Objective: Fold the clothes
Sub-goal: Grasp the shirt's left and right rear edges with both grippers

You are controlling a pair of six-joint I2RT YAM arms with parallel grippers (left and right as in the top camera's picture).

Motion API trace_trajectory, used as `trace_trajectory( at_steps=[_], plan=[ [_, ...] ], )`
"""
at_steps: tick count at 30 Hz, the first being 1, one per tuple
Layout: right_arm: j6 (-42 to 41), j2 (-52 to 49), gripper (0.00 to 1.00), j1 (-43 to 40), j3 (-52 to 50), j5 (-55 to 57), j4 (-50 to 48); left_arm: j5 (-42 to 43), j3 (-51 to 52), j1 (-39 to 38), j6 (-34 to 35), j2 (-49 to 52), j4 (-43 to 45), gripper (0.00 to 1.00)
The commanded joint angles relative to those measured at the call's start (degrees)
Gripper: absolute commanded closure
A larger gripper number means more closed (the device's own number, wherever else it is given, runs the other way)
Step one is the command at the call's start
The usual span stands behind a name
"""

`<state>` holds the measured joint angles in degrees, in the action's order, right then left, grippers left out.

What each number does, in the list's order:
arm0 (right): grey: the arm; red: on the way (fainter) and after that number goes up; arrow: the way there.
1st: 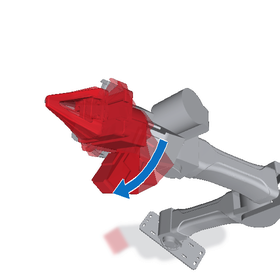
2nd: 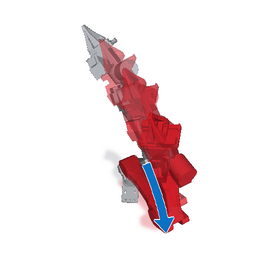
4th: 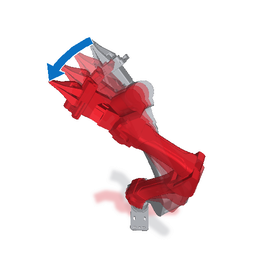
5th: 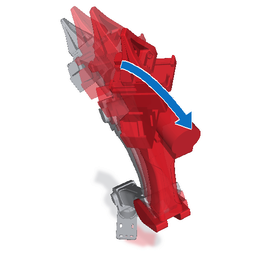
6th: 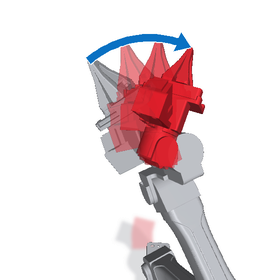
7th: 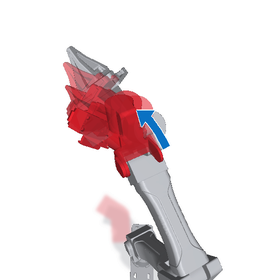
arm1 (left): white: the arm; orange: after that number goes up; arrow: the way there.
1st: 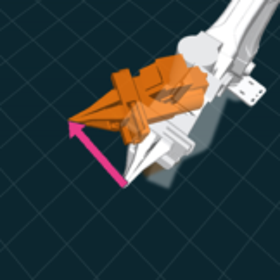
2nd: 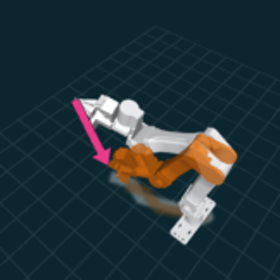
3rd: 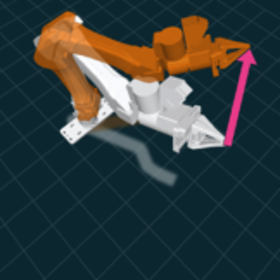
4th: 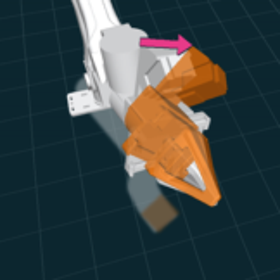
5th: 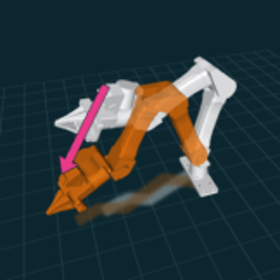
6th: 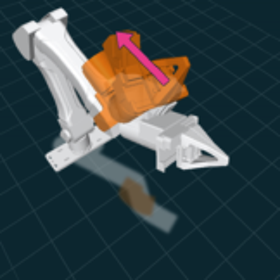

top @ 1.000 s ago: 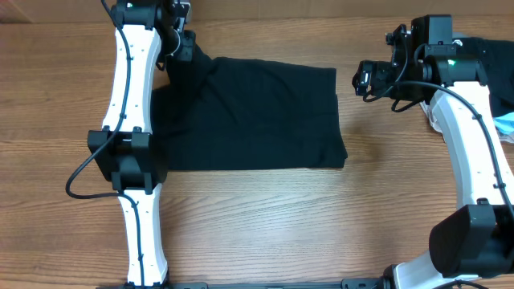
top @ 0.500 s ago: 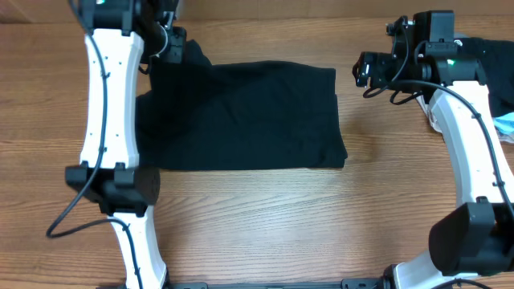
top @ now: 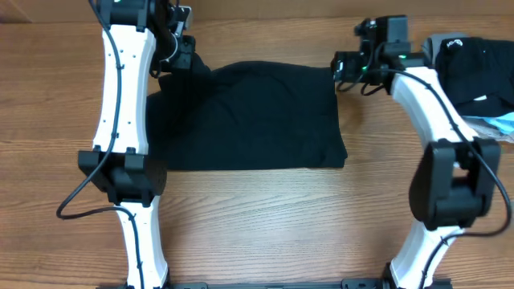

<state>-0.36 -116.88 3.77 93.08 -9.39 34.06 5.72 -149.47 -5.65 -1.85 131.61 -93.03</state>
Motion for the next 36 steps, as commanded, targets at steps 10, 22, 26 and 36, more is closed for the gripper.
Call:
trace_trajectory(
  at_steps=[10, 22, 26, 36],
  plan=[
    [-4.5, -10.4, 0.16, 3.0, 0.0, 3.5, -10.9, -0.7, 0.2, -0.8, -0.7, 2.2, -0.2, 0.96],
    [-7.2, -15.8, 0.25, 3.0, 0.0, 3.3, -19.1, -0.8, 0.2, -0.8, -0.7, 2.2, -0.2, 0.96],
    [-9.4, -15.9, 0.32, 3.0, 0.0, 3.4, -21.7, -2.1, 0.2, -0.8, -0.8, 2.2, -0.2, 0.96],
    [-11.5, -14.0, 0.79, 2.5, 0.5, 3.4, -18.7, -6.2, 0.2, -0.3, -0.7, 2.2, -0.3, 0.96]
  ],
)
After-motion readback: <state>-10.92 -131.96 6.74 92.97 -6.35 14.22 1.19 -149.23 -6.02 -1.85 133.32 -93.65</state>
